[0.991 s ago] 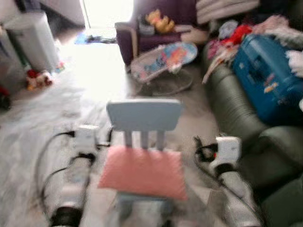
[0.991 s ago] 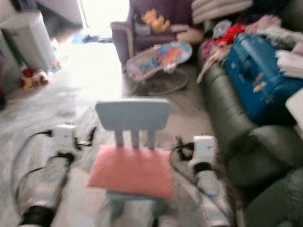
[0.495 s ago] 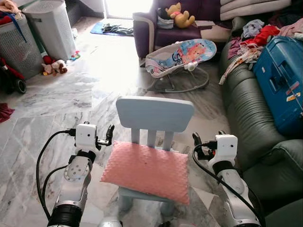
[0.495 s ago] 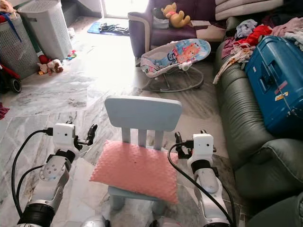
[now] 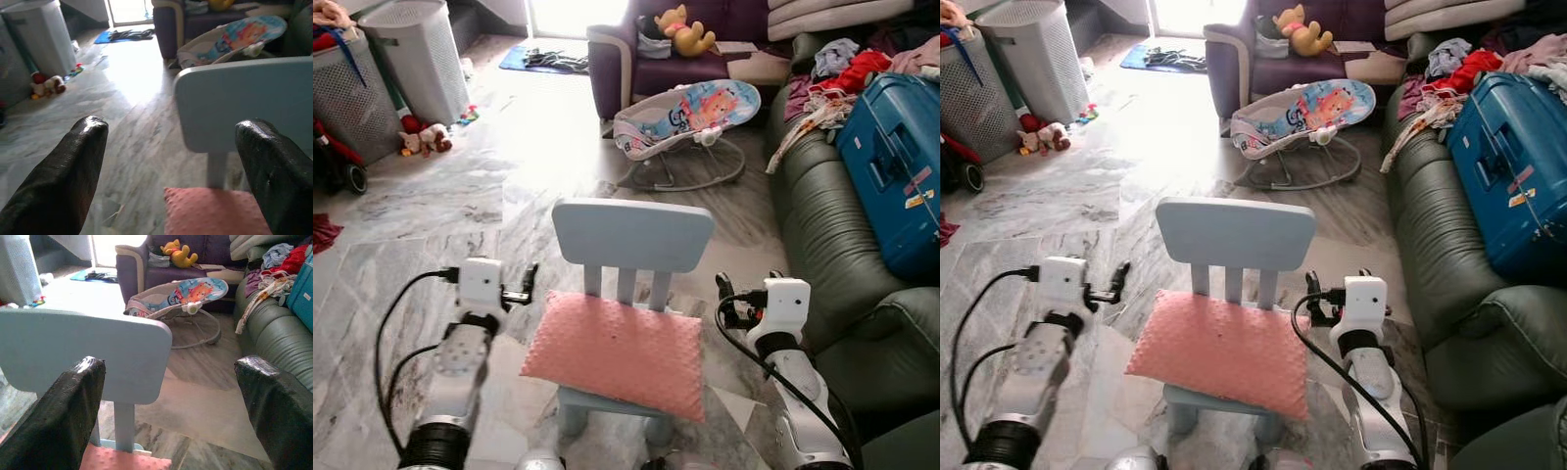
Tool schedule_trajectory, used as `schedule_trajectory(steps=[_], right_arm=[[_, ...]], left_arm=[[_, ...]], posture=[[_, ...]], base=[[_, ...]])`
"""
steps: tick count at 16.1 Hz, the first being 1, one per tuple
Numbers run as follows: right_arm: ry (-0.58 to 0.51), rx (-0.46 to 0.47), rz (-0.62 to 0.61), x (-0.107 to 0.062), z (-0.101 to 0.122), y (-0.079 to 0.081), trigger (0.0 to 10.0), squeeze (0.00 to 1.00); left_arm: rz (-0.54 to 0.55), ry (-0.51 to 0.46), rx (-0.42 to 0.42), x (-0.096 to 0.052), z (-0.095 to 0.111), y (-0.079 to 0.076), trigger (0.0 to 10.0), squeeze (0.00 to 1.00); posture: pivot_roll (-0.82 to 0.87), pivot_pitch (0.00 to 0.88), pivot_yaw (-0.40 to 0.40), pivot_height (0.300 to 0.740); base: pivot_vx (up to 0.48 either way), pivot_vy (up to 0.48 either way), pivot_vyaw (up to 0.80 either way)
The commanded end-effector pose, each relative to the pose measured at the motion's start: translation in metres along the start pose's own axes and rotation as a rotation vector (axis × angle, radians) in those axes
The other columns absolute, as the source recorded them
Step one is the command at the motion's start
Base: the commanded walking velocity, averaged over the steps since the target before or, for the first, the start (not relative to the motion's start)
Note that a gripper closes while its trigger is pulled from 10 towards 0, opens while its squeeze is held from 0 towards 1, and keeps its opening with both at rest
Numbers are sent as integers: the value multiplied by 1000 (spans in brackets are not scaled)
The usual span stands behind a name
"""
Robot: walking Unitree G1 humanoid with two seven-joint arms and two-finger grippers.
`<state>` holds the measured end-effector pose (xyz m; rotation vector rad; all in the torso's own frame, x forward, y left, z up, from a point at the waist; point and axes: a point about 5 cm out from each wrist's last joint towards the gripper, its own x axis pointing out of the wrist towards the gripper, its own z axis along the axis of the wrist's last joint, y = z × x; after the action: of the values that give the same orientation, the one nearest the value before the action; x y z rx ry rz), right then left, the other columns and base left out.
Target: Move the pillow to the sofa
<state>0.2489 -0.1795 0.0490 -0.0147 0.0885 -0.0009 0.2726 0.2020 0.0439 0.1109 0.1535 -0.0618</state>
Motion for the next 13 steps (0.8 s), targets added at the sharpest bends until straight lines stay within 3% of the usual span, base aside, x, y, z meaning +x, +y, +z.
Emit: schedule_trajectory(steps=[1, 6, 10, 13], right_arm=[[2, 19, -15, 2, 1, 1, 10000, 0], [5, 45, -55, -3, 2, -4, 10000, 0], [6, 46, -49, -2, 2, -1, 10000, 0], [4, 45, -52, -3, 3, -3, 10000, 0]], left_arm=[[4, 18, -6, 1, 0, 5, 10000, 0], [-10, 44, -9, -10, -9, 3, 10000, 0], [-5, 44, -12, -8, -7, 2, 10000, 0], [0, 31, -20, -3, -3, 3, 10000, 0]], posture=[[0, 0, -24, 740], [1, 0, -28, 740], [-3, 0, -28, 740], [-11, 0, -22, 702]], base=[[0, 0, 0], [0, 0, 0], [0, 0, 0], [0, 0, 0]])
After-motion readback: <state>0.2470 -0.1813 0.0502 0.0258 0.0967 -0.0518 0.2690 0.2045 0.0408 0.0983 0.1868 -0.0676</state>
